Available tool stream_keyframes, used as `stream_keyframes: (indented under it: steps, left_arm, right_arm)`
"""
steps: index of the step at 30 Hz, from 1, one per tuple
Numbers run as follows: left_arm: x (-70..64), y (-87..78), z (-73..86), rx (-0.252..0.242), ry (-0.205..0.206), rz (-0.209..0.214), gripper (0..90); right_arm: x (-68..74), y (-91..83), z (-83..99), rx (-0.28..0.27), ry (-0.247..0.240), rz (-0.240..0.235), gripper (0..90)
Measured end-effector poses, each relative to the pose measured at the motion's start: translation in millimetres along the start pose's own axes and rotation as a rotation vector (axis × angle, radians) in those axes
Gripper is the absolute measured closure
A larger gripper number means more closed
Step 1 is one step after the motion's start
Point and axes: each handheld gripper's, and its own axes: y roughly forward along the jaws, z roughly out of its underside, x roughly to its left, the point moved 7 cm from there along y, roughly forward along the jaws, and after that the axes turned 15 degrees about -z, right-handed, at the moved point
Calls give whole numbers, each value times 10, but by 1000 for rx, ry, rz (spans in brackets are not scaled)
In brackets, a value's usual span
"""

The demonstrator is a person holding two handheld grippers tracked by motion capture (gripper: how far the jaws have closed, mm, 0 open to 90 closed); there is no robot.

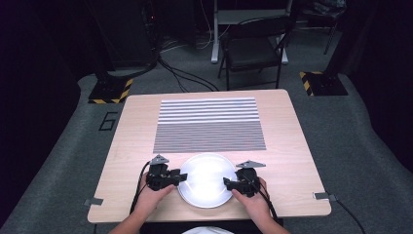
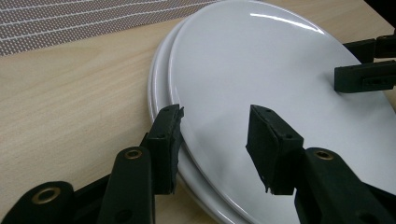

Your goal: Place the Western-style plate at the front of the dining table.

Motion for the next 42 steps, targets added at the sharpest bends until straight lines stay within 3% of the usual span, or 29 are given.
stream_keyframes:
  steps: [6,15,23,27,38,42]
  left_arm:
    - [-38,46,4,7,-36,33,547]
    - [-100,153,-30,0,-34,53,541]
    - [-196,203,-41,-14,15,86,534]
    - [-242,227,-46,-11,20,96,532]
    - [-310,255,-47,6,48,97,532]
    - [-334,262,-37,13,58,98,526]
  right_arm:
    - [-30,-66,-83,-39,5,10,459]
    - [-181,-57,-227,-63,10,9,459]
    - [-274,-105,-266,-83,7,34,459]
    - [-309,-139,-278,-95,7,43,459]
    - [-327,-195,-237,-97,-3,76,447]
    - [-299,-295,-208,-102,7,77,442]
